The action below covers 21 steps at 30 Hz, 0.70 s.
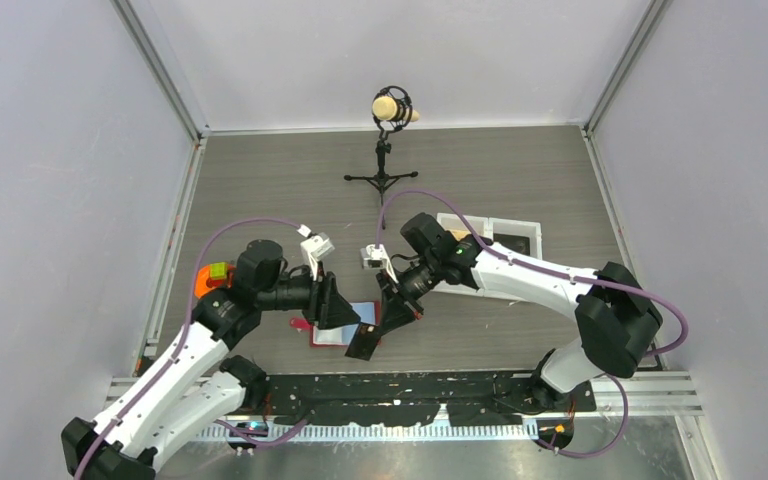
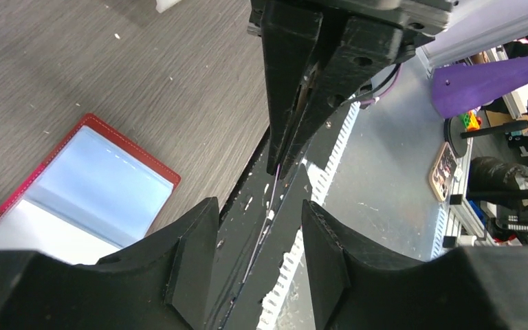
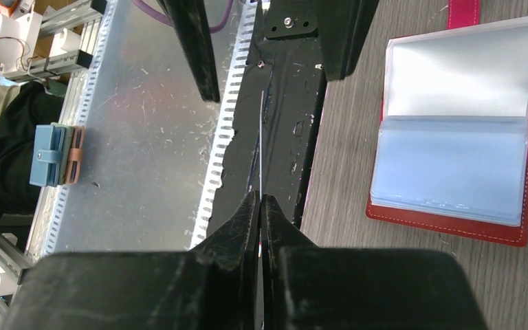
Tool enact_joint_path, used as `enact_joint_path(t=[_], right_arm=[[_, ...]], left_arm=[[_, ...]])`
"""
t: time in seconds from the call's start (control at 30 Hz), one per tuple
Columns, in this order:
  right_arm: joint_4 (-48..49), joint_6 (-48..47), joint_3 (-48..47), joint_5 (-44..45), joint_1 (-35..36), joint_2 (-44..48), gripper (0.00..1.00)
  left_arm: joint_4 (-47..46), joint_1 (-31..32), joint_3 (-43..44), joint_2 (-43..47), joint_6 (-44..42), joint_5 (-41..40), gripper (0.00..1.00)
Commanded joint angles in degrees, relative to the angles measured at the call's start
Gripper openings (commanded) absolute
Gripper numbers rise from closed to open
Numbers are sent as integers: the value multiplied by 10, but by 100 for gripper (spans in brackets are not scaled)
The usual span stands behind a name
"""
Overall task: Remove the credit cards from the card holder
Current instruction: Place the credit card in the storage box.
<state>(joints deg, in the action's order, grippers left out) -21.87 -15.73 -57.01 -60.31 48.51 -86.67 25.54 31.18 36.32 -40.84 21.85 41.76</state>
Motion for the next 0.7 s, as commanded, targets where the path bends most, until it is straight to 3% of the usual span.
enact_joint_path(t=[0.0,0.13,0.27,0.33,0.43,0.57,0.67], right_arm=[[26,25,-9,-14,-1,5,5],[51,48,-4,-8,-1,5,5],[65,62,-1,0,-1,2,5],[73,69,-1,7,-1,-1,6],[86,81,2,21,-1,-1,12],[151,140,27,80,-3,20,23],[280,213,68,123,-18,39,35]], left_arm=[[-10,15,26,-25,-14,-5,49],[-15,27,26,-48,-19,-4,47],[-18,34,24,-55,-22,9,37],[-18,34,20,-54,-24,13,27],[-15,35,17,-55,-26,18,1],[-16,34,15,-53,-4,-27,0],[-59,29,-1,-43,44,-65,0]])
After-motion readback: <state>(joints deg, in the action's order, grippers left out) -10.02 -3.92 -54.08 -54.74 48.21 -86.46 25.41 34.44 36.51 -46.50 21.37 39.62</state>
